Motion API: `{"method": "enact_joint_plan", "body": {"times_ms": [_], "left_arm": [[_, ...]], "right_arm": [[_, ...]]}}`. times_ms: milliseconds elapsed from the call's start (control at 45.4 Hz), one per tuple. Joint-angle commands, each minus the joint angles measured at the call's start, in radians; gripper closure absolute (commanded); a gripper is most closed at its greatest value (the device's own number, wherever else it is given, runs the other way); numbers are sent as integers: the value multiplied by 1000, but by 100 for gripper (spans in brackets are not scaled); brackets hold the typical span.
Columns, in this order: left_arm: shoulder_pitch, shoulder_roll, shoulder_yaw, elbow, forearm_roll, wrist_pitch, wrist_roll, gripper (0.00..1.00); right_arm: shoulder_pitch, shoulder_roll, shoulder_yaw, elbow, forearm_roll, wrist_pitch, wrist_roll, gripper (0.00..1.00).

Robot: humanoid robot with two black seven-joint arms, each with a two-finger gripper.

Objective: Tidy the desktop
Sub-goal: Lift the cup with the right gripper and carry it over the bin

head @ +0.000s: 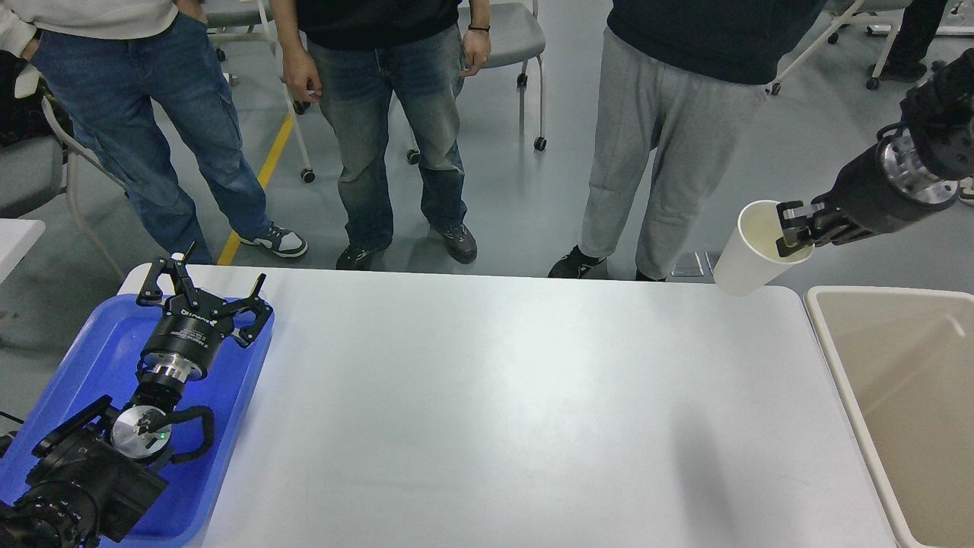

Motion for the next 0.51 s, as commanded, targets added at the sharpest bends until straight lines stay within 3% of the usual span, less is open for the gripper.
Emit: {"method": "enact_joint_plan", "body": {"times_ms": [0, 308, 484], "left_arm": [[0, 1, 1, 0, 0, 0, 0, 0], [0, 1, -1, 0, 0, 0, 0, 0], [0, 1, -1, 0, 0, 0, 0, 0]], "right_arm": [[99, -83, -17, -4, -6, 29, -2, 100], [4, -291, 19, -114, -38, 27, 7, 100], [-212, -403, 157, -208, -1, -145, 23, 100]]}}
